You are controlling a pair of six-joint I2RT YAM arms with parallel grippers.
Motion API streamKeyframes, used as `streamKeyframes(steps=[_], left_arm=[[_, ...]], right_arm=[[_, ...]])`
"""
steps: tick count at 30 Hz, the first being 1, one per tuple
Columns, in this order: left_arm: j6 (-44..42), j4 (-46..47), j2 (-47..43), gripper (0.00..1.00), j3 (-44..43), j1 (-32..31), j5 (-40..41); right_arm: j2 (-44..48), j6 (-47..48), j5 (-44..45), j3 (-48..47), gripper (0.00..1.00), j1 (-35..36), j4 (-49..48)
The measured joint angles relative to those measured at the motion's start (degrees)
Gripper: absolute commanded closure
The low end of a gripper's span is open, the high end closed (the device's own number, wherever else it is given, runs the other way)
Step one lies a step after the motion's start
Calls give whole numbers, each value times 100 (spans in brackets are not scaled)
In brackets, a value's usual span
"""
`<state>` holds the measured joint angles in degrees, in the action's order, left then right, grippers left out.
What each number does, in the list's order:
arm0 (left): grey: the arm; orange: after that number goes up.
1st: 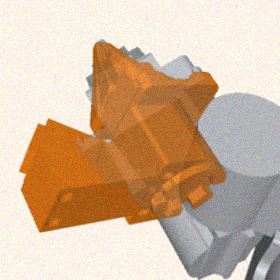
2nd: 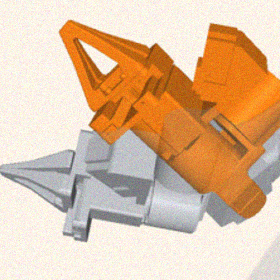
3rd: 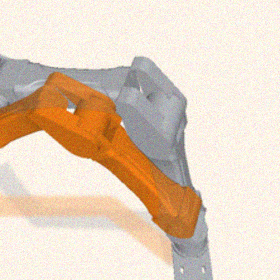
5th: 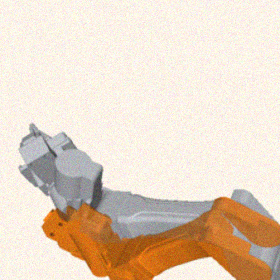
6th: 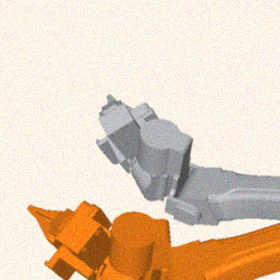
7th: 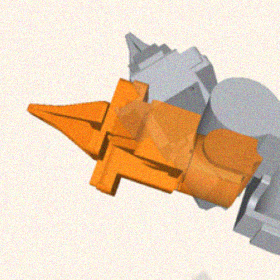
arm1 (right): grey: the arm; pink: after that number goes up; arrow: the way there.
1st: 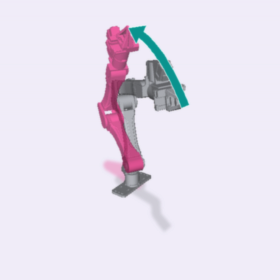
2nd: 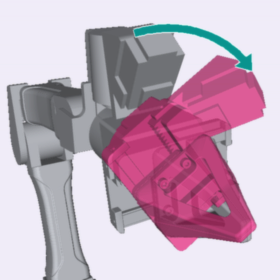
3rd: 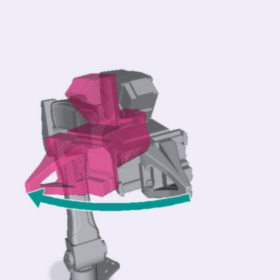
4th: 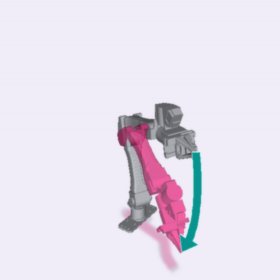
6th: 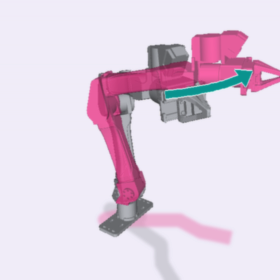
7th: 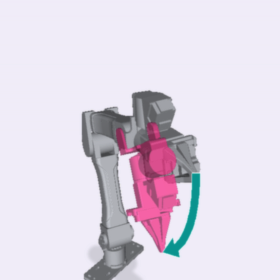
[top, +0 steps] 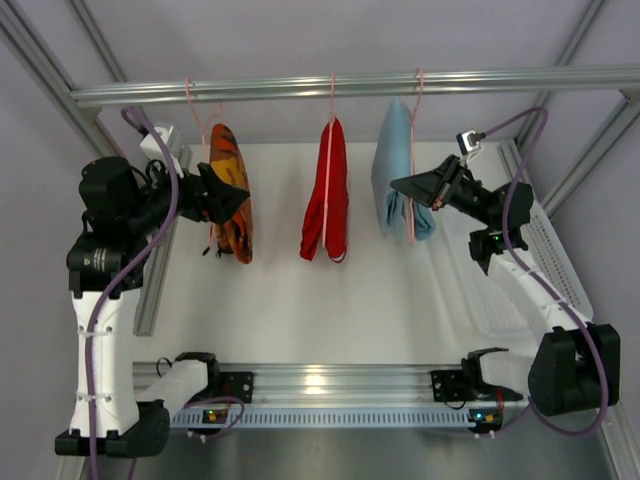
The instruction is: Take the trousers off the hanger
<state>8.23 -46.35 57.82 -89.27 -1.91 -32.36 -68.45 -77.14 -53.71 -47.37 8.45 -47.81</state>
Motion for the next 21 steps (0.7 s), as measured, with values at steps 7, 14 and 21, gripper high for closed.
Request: streamKeyframes(steps=[7,14,21], left_arm=[[667,994,-33,2,363,0,-721],[1283,1873,-24,2,494,0,-1174],[1456,2142,-44,2,732,0,-1392]], right_arm=[[197,114,-44,-225,100,-24,608],[682,103,52,-420,100,-76,1292],[815,107,227,-428,100,-146,1537]])
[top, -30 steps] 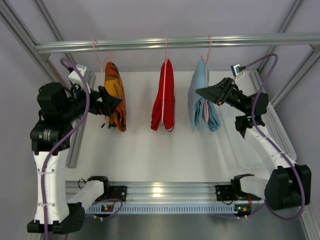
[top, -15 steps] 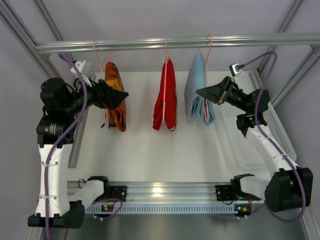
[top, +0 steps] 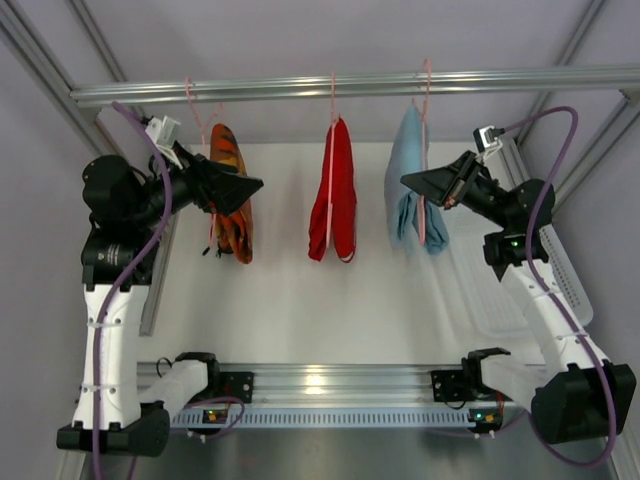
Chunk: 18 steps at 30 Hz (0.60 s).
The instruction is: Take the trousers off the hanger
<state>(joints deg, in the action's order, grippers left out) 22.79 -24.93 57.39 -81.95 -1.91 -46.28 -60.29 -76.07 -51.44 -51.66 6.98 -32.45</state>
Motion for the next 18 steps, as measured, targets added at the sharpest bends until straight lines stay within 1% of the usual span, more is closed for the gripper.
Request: streamKeyframes(steps=[7,14,18], left_arm=[[175,350,22,2,52,-2,-142],[310,573,116,2,107,0,-236],[675,966,190,2,111,0,-509]], right_arm=[[-17,37,22,-225,100,-46,-35],[-251,37,-26,-557,100,-48,-267],[-243,-48,-81,-557,100,-50,-243]])
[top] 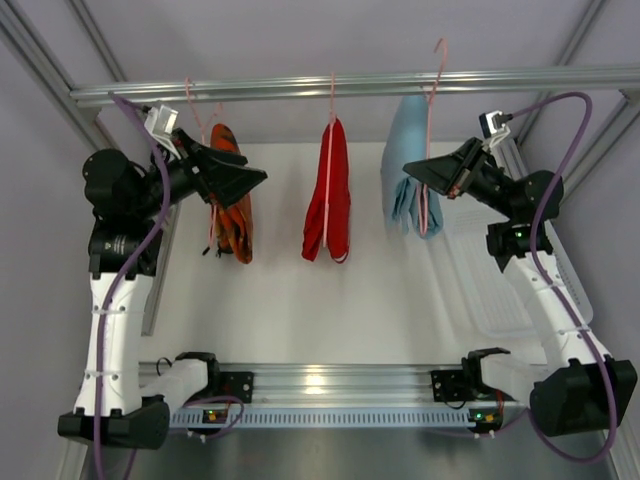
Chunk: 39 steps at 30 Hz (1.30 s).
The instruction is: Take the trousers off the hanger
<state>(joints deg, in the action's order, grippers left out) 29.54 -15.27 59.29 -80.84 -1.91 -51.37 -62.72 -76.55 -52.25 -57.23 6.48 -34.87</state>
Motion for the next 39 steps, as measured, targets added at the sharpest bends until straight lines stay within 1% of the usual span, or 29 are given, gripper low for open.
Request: streamKeyframes(steps=[3,6,7,9,12,15,19,25,27,30,35,38,39], left_arm=[[793,949,83,2,136,-9,-433],[1928,2243,262,2,269,-131,-754],[2223,2629,376,2,260,-245,-802],[2448,2916,564,2,192,-616,-866],[2393,2911,887,3,-96,-1381,-927],[2223,2857,1165,5,-378,-1991,-914],[2111,2855,1600,8,-752,-2590,-778],[1672,2553,2459,18,-1322,-3449,-151],[1641,2498,2669,19,-1370,-3652,55],[1810,2570,2959,21,-1390,-3790,315],[2175,2870,3438,22,-1445,-3932,699],[2380,3147,3670,23,-1473,-4164,861],[2450,3263,3731,25,-1475,-4247,896]], right_arm=[[146,70,-66,24,100,-2,184],[516,212,-103,146,100,-2,348],[675,262,-125,184,100,0,422],[994,345,-166,256,100,0,573],[1384,505,-216,306,100,0,857],[1602,748,-247,323,100,0,1224],[1744,1115,-240,323,100,0,1690],[1888,1537,-160,330,100,-2,2345],[1934,1620,-142,365,100,-2,2474],[2004,1764,-136,439,100,-2,2651],[2035,1895,-140,514,100,-2,2796],[2033,1947,-140,529,100,-2,2850],[2033,1952,-144,540,100,-2,2850]])
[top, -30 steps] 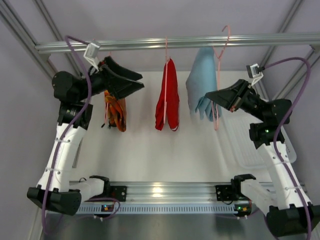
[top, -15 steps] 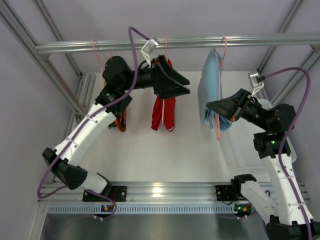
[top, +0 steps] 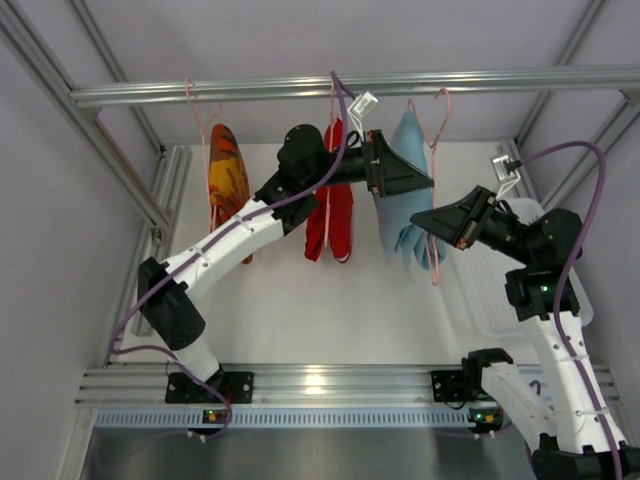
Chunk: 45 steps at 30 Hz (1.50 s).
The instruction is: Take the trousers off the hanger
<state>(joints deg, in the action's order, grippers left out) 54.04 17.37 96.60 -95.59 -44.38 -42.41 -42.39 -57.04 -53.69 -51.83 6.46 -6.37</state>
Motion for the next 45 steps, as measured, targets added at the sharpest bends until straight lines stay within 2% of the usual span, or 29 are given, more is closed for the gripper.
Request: streamKeyframes(steps=[9,11,13,14,15,16,17,18,19,22,24,25,30,35,40,45], left_arm=[[610,1067,555,36,-310,-376,190],[682,1209,643,45,-415,-411,208],[752,1217,673,61,-426,-420,254],[772,1222,693,82,-428,-415,267],[802,1228,706,90,-431,-411,267],[785,1176,706,98,-431,-407,330],[855,1156,706,100,-431,-407,332],[938,1123,706,100,-431,-409,341],[964,1119,702,100,-431,-417,337],[1012,992,702,100,-417,-450,326],[1084,817,702,100,-402,-452,282],[1121,761,702,100,-396,-450,262],[1331,522,702,100,-391,-435,101],[1519,525,660,100,-391,-310,-39],[1672,529,562,100,-393,-39,-129],[1700,516,544,100,-514,114,-192]], right_arm=[[0,42,-7,15,100,2,37],[0,44,-7,44,100,2,13],[11,57,-20,46,100,2,-9],[33,98,-17,46,100,2,-11],[44,120,-9,46,100,2,-9],[57,157,-28,46,89,4,-26],[85,223,-2,46,79,7,-26],[98,304,15,52,67,4,-35],[107,398,76,52,49,4,-94],[240,890,358,9,25,2,42],[382,1416,798,-122,13,2,474],[470,1707,1064,-229,3,0,767],[1102,2861,2767,-599,1,0,1832],[1711,3814,3884,-785,2,0,2450],[2221,4634,4157,-636,2,0,3062],[2697,5165,3969,-422,1,2,3724]])
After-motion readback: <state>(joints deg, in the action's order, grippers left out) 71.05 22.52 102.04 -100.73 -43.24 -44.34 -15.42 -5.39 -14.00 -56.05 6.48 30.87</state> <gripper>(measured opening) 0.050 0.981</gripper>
